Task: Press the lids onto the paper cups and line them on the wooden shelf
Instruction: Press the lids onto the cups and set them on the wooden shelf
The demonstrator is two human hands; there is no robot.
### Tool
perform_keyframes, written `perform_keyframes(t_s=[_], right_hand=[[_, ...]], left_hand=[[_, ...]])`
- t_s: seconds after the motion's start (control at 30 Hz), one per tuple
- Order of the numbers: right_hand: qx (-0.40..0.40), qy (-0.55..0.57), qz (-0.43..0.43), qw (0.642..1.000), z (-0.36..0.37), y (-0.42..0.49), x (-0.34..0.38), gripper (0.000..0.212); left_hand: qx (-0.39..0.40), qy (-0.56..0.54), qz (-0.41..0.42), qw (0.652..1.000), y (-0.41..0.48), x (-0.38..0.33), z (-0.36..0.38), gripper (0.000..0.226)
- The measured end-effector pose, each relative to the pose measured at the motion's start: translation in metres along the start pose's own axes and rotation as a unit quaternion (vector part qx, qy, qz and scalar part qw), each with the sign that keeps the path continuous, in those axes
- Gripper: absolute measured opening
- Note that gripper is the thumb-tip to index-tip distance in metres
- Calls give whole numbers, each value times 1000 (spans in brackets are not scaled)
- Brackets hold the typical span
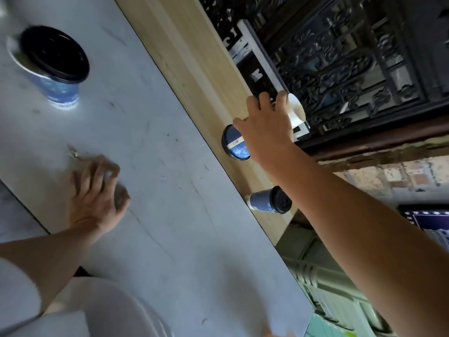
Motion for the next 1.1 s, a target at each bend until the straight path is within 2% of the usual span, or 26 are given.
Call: perform_keyframes(t_s=[0.13, 0.37, 0.47, 0.67, 0.77, 0.93, 1.1], right_hand=[[-2, 20, 4, 1000, 4, -2, 6, 58], [55, 39, -31, 997, 15, -2, 12, 51], [50, 29, -39, 998, 14, -1, 13, 53], [70, 86, -62, 992, 12, 3, 15, 48], [67, 79, -57, 993, 11, 5, 14, 49], [61, 44, -51, 996, 10, 7, 15, 49], [61, 63, -54, 995, 11, 9, 16, 46]], left_hand=[[-13, -3, 0, 1000, 2, 3, 0, 78], [-10, 0, 3, 1000, 3, 3, 1, 82], [-9, 5, -1, 1000, 2, 1, 0, 82], [-2, 11, -12, 1000, 2, 1, -2, 76], [-2, 18, -20, 1000, 2, -1, -3, 72], [5, 15, -23, 1000, 2, 0, -3, 76], [4, 18, -29, 999, 2, -1, -4, 75]])
Point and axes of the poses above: each hand's wrist, its own y-axis towards the middle knuckle, its own z-axis out of the palm, x = y × z, the point moved 6 cm from there along y, towards the middle knuckle, and after that the axes turned 13 degrees about -y, right-handed, at the moved point
